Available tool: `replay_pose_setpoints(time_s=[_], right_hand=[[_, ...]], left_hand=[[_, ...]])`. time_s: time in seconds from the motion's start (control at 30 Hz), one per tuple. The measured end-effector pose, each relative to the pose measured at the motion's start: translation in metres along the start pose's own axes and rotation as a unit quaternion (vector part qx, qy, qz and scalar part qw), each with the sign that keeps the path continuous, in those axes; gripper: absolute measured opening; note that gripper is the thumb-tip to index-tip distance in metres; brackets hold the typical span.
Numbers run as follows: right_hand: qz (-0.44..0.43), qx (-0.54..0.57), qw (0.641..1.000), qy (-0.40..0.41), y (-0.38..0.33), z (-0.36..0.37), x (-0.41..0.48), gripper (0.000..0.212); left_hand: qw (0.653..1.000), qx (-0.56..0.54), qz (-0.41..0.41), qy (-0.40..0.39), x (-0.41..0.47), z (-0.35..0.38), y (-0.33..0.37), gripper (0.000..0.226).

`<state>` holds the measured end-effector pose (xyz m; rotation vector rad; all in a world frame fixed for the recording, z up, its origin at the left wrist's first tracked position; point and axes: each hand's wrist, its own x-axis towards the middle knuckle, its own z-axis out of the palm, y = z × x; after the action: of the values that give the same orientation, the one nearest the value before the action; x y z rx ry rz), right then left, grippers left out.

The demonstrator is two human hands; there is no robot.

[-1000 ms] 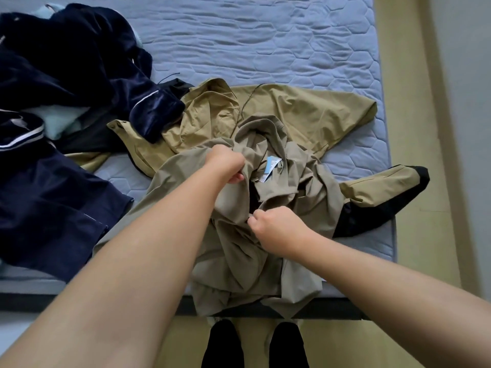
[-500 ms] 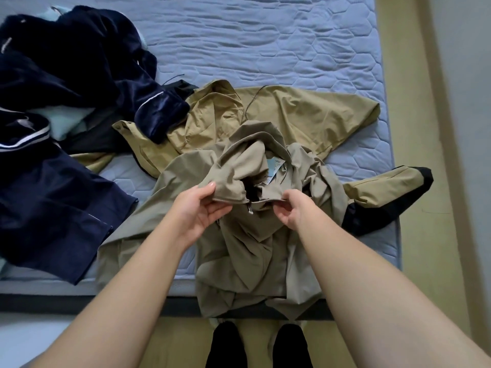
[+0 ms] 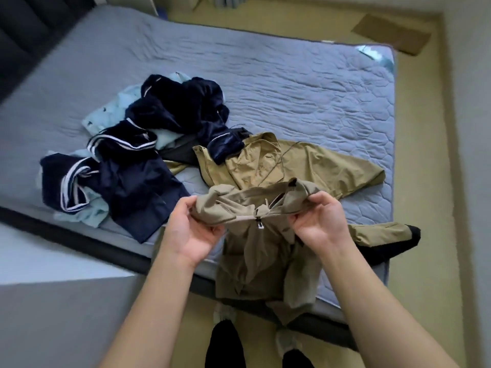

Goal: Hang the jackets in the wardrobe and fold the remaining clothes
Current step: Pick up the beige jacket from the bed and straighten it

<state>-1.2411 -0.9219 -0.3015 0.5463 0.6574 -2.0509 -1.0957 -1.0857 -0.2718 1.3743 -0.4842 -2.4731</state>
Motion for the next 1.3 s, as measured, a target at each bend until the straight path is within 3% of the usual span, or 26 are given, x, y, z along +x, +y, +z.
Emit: replay_pose_setpoints(time_s=[0.1,0.17,0.27,0.33,0.37,0.43,0.47,0.57,0.63,0.7,0.8,0.9,1.0,1.13,1.3], right_hand=[[0.043,-0.075,0.995,-0.055,0.001,0.043,-0.053,0.031],[0.070,-0.105,0.986,-0.111,0.004,0.068,-0.088,0.022],[0.112,-0.108,0.964,-0.216,0.012,0.101,-0.140,0.039],[0.136,-0.135,0.942,-0.276,0.020,0.120,-0.175,0.029],[0.142,-0.151,0.932,-0.299,0.026,0.128,-0.192,0.019],[0.168,-0.175,0.910,-0.336,0.042,0.142,-0.226,0.016],[0.184,-0.191,0.900,-0.345,0.053,0.147,-0.240,0.016],[0.223,-0.225,0.868,-0.383,0.090,0.155,-0.285,0.024],[0.253,-0.228,0.846,-0.409,0.117,0.154,-0.313,0.015],[0.291,-0.232,0.823,-0.428,0.148,0.145,-0.340,0.012],[0.337,-0.253,0.783,-0.458,0.193,0.126,-0.392,0.027],[0.389,-0.252,0.751,-0.470,0.238,0.091,-0.450,0.018],[0.441,-0.256,0.714,-0.479,0.282,0.044,-0.515,0.038],[0.513,-0.261,0.670,-0.468,0.333,-0.026,-0.618,0.018],[0.571,-0.322,0.588,-0.474,0.390,-0.108,-0.737,0.013]], left_hand=[[0.997,-0.040,0.055,0.036,-0.071,0.004,-0.005,0.013],[0.993,-0.083,0.083,0.024,-0.126,0.002,-0.011,0.013],[0.974,-0.168,0.138,-0.057,-0.207,-0.014,-0.019,0.050],[0.955,-0.204,0.202,-0.073,-0.256,-0.026,-0.023,0.070],[0.943,-0.220,0.239,-0.068,-0.279,-0.031,-0.025,0.064],[0.918,-0.243,0.313,-0.020,-0.325,-0.041,-0.033,0.022],[0.901,-0.259,0.348,0.000,-0.346,-0.046,-0.037,0.013],[0.855,-0.294,0.422,0.061,-0.398,-0.074,-0.056,0.026],[0.826,-0.306,0.462,0.101,-0.431,-0.098,-0.075,0.025],[0.796,-0.327,0.488,0.144,-0.464,-0.126,-0.099,0.025],[0.760,-0.387,0.495,0.166,-0.516,-0.168,-0.145,0.028],[0.731,-0.448,0.483,0.175,-0.573,-0.211,-0.205,0.026],[0.692,-0.493,0.489,0.197,-0.636,-0.249,-0.279,0.023],[0.629,-0.516,0.531,0.238,-0.722,-0.300,-0.382,0.026],[0.535,-0.535,0.587,0.286,-0.810,-0.344,-0.489,0.030]])
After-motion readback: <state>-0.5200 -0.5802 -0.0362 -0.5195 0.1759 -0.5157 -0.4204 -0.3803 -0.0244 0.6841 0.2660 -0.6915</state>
